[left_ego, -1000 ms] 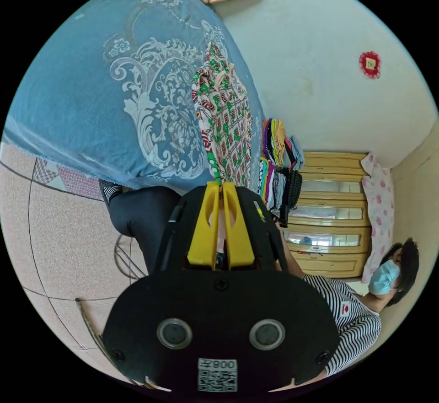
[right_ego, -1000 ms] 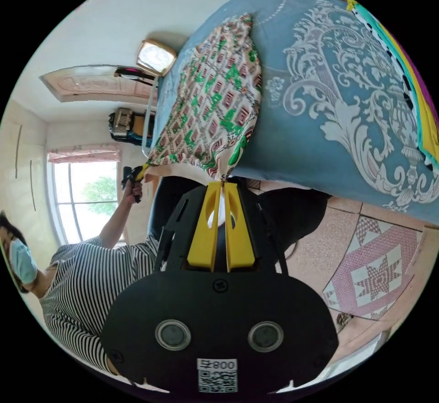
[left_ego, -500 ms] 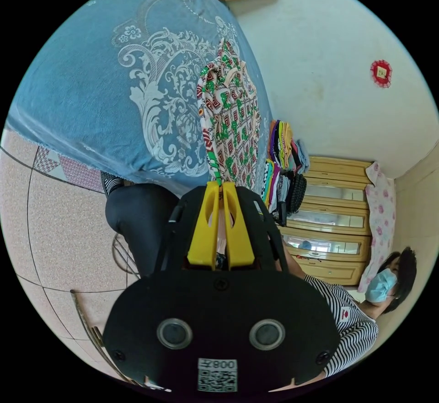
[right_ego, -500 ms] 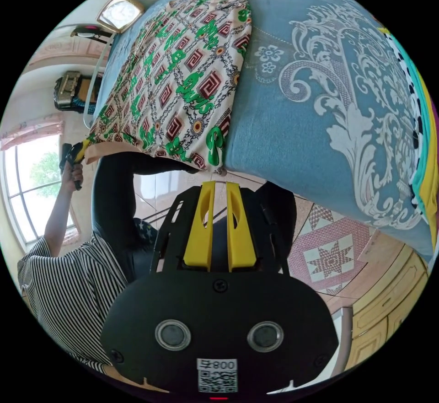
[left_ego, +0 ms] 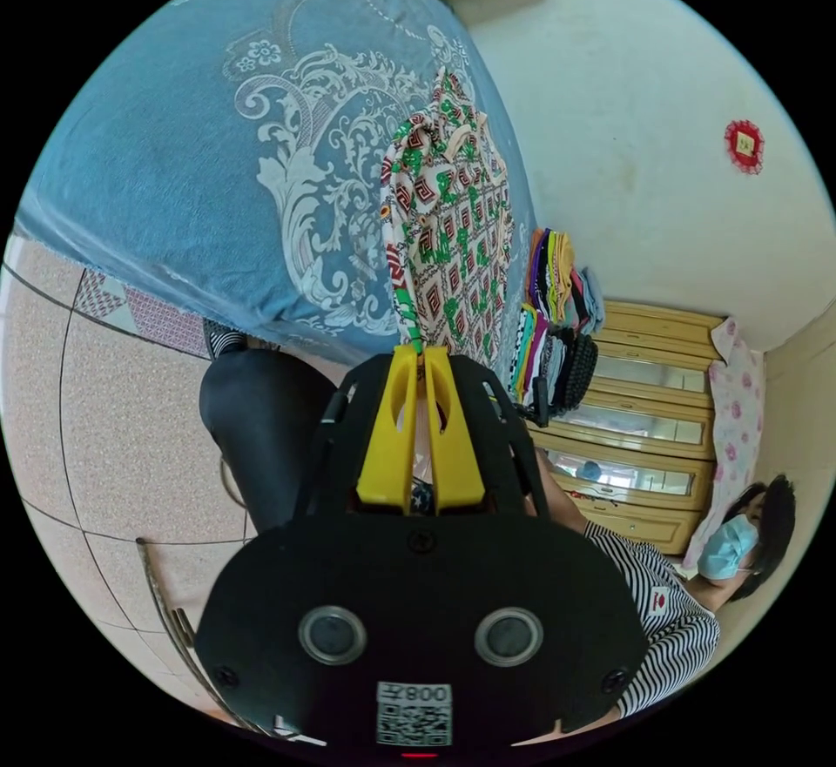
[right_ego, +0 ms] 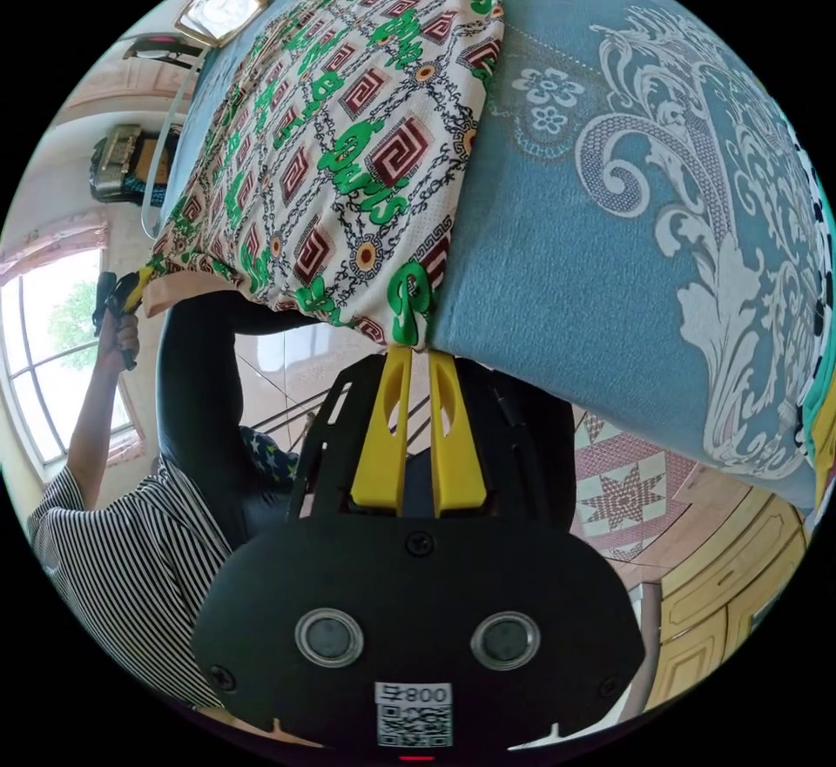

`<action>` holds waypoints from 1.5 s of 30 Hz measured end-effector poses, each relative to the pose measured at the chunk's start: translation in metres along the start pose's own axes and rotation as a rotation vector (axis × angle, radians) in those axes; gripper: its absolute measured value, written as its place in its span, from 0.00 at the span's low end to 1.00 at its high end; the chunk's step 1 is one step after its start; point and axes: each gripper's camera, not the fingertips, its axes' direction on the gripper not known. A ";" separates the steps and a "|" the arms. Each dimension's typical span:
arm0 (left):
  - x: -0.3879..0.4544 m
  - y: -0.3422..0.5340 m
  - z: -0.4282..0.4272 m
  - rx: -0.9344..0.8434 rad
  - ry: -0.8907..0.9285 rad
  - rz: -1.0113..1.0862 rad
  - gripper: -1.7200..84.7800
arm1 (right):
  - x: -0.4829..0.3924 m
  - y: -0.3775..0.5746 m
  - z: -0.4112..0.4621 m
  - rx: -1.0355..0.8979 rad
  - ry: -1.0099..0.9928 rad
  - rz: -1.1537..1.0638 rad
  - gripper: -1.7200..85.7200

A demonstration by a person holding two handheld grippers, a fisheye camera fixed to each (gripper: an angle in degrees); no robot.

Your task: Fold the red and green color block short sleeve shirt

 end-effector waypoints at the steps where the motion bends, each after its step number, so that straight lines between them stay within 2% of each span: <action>1: 0.000 0.002 0.000 0.000 0.000 -0.003 0.03 | 0.005 0.002 0.000 0.002 -0.022 0.000 0.04; 6: -0.001 0.009 -0.002 0.006 0.007 -0.009 0.03 | 0.016 0.012 -0.006 0.031 -0.060 -0.036 0.03; 19: 0.005 0.035 -0.009 0.000 0.072 0.070 0.03 | 0.088 0.104 -0.061 0.225 -0.366 -0.105 0.03; 25: 0.003 0.054 -0.009 -0.020 0.102 0.094 0.03 | 0.100 0.143 -0.069 0.219 -0.376 -0.177 0.02; 35: -0.002 0.089 -0.008 -0.105 0.137 0.133 0.03 | 0.137 0.217 -0.069 0.203 -0.433 -0.170 0.02; 45: -0.021 0.067 0.010 -0.094 0.182 0.093 0.03 | 0.177 0.202 -0.067 0.203 -0.443 -0.130 0.02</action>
